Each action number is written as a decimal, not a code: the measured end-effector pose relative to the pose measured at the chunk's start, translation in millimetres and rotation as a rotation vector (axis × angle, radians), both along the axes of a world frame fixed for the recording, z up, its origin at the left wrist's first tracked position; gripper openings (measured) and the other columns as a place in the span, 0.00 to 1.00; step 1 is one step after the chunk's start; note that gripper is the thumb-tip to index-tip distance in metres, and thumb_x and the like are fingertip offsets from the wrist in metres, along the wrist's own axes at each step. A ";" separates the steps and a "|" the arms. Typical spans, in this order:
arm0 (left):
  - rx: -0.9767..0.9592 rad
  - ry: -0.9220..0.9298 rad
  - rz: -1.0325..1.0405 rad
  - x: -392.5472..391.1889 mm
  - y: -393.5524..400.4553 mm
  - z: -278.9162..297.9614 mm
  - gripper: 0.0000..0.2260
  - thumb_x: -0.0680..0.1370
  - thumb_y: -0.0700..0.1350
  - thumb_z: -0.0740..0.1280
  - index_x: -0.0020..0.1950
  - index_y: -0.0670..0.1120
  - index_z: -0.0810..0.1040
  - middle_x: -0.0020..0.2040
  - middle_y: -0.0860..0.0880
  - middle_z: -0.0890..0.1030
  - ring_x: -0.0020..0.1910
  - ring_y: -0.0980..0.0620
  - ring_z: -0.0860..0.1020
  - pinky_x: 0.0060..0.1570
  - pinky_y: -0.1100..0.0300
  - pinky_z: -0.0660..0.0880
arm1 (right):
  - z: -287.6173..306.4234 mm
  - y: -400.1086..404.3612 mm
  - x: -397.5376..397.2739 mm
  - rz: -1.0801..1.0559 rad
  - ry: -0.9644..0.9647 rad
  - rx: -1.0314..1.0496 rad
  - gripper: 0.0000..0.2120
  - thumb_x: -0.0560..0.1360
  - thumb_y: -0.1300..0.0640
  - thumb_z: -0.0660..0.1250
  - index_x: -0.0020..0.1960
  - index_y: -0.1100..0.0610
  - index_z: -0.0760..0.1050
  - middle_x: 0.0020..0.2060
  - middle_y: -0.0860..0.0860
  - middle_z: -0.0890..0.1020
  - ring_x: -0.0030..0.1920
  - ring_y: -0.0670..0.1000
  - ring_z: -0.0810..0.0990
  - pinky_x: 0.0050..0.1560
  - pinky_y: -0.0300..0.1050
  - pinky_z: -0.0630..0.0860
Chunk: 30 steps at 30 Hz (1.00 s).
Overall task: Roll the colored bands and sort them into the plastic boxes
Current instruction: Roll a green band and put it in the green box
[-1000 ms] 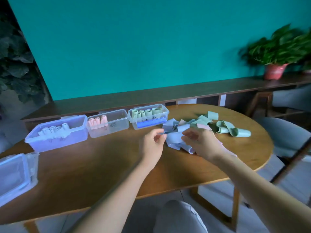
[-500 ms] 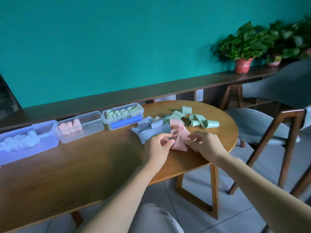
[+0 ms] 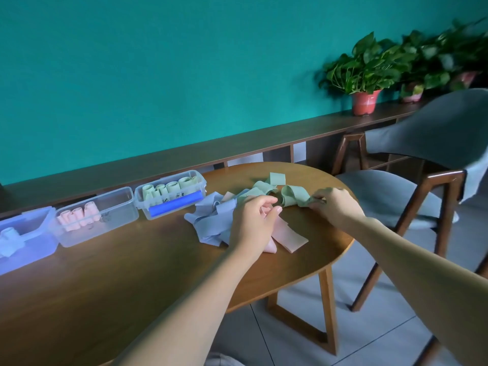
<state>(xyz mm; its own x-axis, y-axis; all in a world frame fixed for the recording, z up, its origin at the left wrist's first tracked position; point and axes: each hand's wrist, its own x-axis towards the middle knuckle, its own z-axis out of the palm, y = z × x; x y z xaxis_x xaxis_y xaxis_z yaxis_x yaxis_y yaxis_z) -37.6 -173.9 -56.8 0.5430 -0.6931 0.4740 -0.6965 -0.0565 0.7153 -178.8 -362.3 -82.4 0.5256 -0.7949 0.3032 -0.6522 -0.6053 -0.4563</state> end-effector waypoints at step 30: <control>-0.376 0.413 0.066 43.6 251.9 183.4 0.08 0.75 0.43 0.76 0.53 0.48 0.84 0.48 0.43 0.86 0.52 0.42 0.84 0.58 0.48 0.80 | 215.1 297.9 99.9 0.810 -0.487 -0.025 0.17 0.65 0.49 0.83 0.48 0.49 0.80 0.38 0.36 0.81 0.41 0.37 0.79 0.41 0.28 0.71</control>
